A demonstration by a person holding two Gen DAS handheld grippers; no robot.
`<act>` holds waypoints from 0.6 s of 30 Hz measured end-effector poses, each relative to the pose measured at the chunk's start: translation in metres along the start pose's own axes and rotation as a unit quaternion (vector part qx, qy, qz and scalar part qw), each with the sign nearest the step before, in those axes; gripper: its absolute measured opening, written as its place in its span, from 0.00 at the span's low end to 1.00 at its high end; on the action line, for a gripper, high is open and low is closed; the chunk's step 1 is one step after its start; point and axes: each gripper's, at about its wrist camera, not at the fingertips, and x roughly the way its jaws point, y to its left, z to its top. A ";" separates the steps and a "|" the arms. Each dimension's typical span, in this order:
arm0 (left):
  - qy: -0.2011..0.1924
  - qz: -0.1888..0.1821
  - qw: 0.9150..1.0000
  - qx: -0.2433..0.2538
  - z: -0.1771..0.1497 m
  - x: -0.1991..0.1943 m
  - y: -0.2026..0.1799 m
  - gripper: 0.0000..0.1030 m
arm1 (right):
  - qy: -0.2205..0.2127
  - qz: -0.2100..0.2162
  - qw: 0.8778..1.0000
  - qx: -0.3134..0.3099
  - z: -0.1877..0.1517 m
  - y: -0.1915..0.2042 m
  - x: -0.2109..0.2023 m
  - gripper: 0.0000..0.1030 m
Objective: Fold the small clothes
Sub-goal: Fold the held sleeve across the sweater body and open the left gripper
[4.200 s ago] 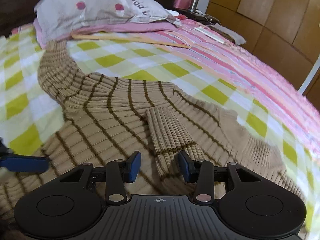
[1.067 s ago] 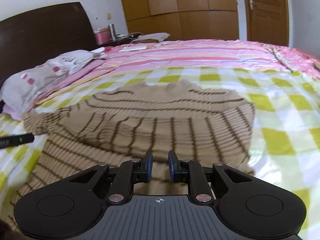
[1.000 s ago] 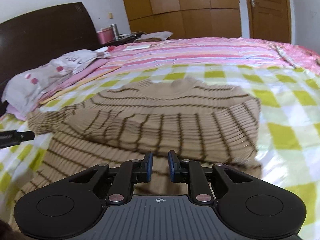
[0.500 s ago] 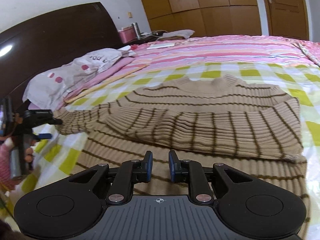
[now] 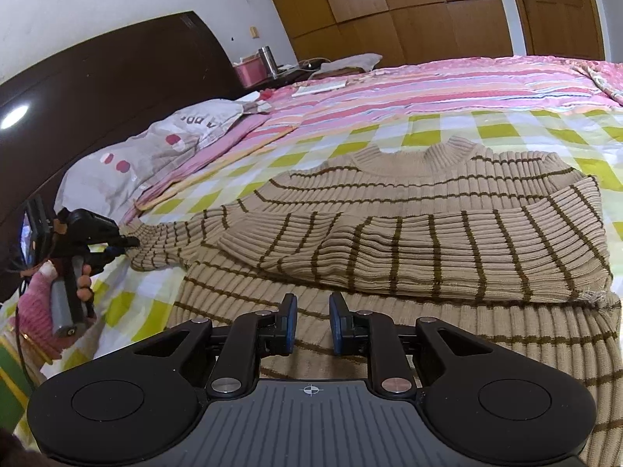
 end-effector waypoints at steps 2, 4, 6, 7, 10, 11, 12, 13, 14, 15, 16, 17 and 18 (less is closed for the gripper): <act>-0.004 -0.026 0.999 0.020 -0.001 -0.010 -0.016 0.13 | -0.006 0.000 1.000 0.005 0.001 -0.003 -0.004 0.19; -0.002 -0.065 0.996 0.059 -0.007 -0.024 -0.043 0.12 | -0.012 0.001 1.000 0.012 0.002 -0.007 -0.008 0.19; 0.004 -0.113 0.989 0.095 -0.017 -0.039 -0.073 0.12 | -0.018 -0.001 1.000 0.021 0.003 -0.011 -0.014 0.19; 0.008 -0.144 0.982 0.118 -0.025 -0.049 -0.092 0.12 | -0.021 -0.003 0.999 0.025 0.003 -0.013 -0.016 0.19; 0.039 -0.243 0.952 0.180 -0.058 -0.076 -0.145 0.12 | -0.027 -0.007 0.999 0.036 0.002 -0.020 -0.026 0.19; 0.045 -0.265 0.940 0.211 -0.072 -0.085 -0.161 0.12 | -0.029 -0.011 0.999 0.037 0.001 -0.022 -0.029 0.19; 0.046 -0.281 0.925 0.253 -0.090 -0.095 -0.178 0.13 | -0.031 -0.016 0.999 0.038 0.000 -0.025 -0.033 0.19; 0.051 -0.292 0.908 0.297 -0.111 -0.101 -0.192 0.13 | -0.032 -0.021 0.998 0.040 0.000 -0.027 -0.035 0.19; 0.057 -0.297 0.893 0.333 -0.128 -0.105 -0.202 0.13 | -0.032 -0.025 0.998 0.044 -0.002 -0.032 -0.038 0.19; 0.064 -0.296 0.880 0.365 -0.147 -0.107 -0.208 0.14 | -0.030 -0.030 0.998 0.048 -0.003 -0.036 -0.041 0.19; 0.077 -0.291 0.869 0.392 -0.165 -0.106 -0.211 0.16 | -0.028 -0.036 0.998 0.052 -0.005 -0.041 -0.044 0.19; 0.090 -0.284 0.864 0.405 -0.178 -0.103 -0.211 0.16 | -0.027 -0.039 0.997 0.056 -0.006 -0.046 -0.047 0.20; 0.102 -0.276 0.864 0.410 -0.187 -0.100 -0.209 0.17 | -0.025 -0.040 0.997 0.061 -0.006 -0.051 -0.049 0.20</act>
